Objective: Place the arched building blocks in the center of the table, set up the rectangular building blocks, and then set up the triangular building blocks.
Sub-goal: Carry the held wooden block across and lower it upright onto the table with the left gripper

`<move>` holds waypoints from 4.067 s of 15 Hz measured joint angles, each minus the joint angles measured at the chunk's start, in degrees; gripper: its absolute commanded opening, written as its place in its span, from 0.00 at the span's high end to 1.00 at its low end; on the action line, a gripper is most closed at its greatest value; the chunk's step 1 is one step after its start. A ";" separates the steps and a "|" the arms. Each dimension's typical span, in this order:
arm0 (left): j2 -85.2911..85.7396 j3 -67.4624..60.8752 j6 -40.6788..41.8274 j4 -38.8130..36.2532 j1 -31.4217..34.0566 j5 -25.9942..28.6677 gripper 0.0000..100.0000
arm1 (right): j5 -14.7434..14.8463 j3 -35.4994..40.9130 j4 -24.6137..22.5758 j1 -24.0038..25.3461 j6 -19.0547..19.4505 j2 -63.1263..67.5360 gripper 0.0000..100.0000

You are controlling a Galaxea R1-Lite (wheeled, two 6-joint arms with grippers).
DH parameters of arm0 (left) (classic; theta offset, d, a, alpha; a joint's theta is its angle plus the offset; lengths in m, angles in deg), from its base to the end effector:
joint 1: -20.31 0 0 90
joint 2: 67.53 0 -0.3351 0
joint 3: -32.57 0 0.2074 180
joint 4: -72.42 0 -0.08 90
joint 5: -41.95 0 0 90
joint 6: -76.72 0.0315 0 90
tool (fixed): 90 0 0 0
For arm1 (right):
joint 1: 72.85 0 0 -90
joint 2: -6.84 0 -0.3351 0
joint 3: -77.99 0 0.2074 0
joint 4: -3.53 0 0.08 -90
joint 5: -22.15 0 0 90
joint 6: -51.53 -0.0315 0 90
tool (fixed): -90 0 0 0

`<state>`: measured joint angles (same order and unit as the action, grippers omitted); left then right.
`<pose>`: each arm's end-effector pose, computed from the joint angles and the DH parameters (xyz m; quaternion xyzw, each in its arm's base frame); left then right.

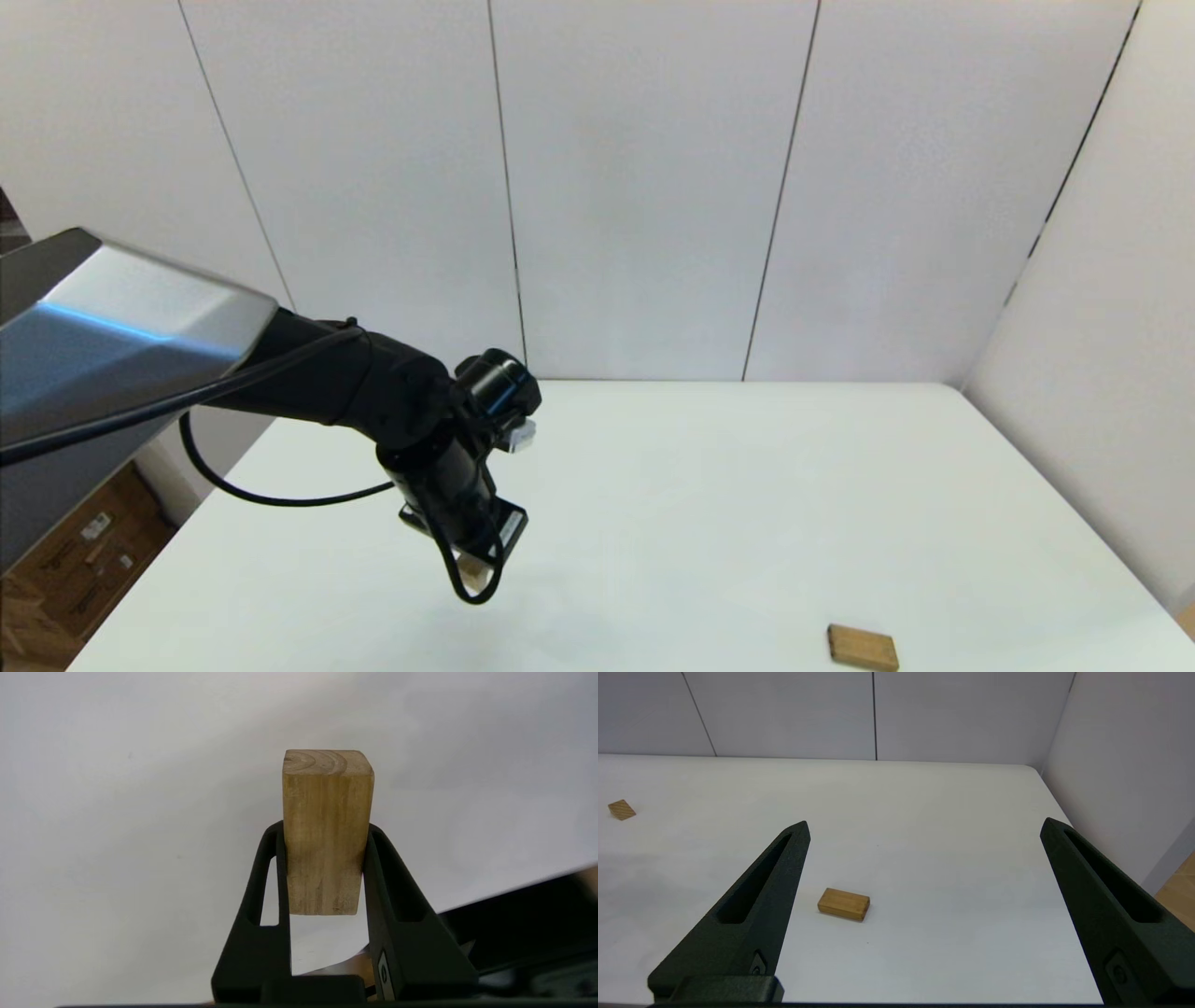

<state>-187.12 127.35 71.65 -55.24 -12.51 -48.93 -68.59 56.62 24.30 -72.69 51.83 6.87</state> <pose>0.3184 -0.2048 0.0957 0.1473 0.6057 -0.1885 0.7589 -0.0304 0.0003 0.0768 -0.0026 -0.0050 0.0078 1.0000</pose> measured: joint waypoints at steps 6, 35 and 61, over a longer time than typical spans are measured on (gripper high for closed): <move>-0.56 5.22 23.54 6.46 -1.58 7.88 1.00 | 0.00 0.00 -0.02 0.00 0.02 0.00 0.00; -21.39 28.61 41.81 12.17 -13.35 16.20 1.00 | -0.02 0.00 -0.02 0.00 0.02 0.00 0.00; -28.12 38.29 51.90 12.17 -12.21 12.06 1.00 | -0.02 -0.02 -0.02 0.00 0.02 0.00 0.00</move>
<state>-215.25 165.64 123.55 -43.08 -24.72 -36.87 -68.62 56.60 24.27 -72.69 51.86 6.87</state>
